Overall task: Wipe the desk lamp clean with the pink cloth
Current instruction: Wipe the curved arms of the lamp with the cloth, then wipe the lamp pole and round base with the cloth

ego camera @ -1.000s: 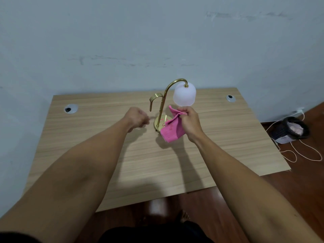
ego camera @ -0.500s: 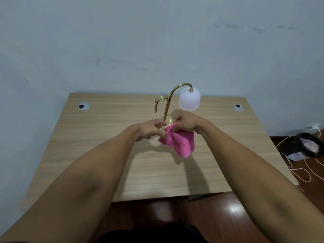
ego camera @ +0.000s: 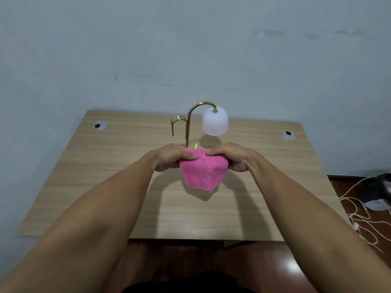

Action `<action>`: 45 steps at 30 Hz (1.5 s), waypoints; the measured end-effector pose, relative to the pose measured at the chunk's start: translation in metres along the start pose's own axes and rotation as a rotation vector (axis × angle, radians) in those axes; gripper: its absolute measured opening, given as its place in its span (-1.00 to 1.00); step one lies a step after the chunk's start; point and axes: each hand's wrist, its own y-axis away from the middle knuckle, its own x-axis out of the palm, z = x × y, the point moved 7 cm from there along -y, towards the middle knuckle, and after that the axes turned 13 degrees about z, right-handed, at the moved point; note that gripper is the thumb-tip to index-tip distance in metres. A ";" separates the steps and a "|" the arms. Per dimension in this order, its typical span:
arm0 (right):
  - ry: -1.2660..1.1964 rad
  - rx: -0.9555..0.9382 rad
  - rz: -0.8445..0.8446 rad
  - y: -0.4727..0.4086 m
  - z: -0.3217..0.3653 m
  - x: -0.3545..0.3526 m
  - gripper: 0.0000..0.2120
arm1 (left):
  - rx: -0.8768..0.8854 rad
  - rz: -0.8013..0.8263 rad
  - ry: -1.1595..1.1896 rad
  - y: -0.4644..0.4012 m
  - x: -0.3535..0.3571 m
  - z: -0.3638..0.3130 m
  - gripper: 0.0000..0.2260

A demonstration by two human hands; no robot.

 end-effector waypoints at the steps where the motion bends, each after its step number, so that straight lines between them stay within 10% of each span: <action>1: -0.107 -0.043 0.054 0.001 -0.004 -0.001 -0.47 | 0.015 -0.024 0.056 -0.001 0.001 0.000 -0.75; 9: -0.465 -0.058 0.289 -0.017 -0.076 0.004 -0.39 | -0.054 -0.236 0.193 -0.013 0.017 0.036 -0.79; 15: -0.678 -0.051 0.005 -0.025 -0.111 -0.029 -0.90 | -0.051 -0.500 0.212 -0.027 0.007 0.059 -0.88; 20: -0.649 -0.206 -0.298 -0.032 -0.095 -0.073 -0.78 | 0.017 -0.633 0.178 -0.050 -0.023 0.050 -0.67; 32: 0.424 -0.375 -0.401 -0.154 -0.050 -0.046 -0.49 | 0.428 -0.787 -0.370 -0.052 -0.053 -0.003 -0.72; 36: 1.098 -0.076 -0.452 -0.193 -0.079 -0.029 -0.41 | 0.496 -0.758 -0.483 -0.051 -0.053 -0.012 -0.69; 45: 1.306 -0.022 -0.451 -0.186 -0.088 -0.031 -0.38 | 0.452 -0.616 -0.614 -0.061 -0.050 -0.021 -0.76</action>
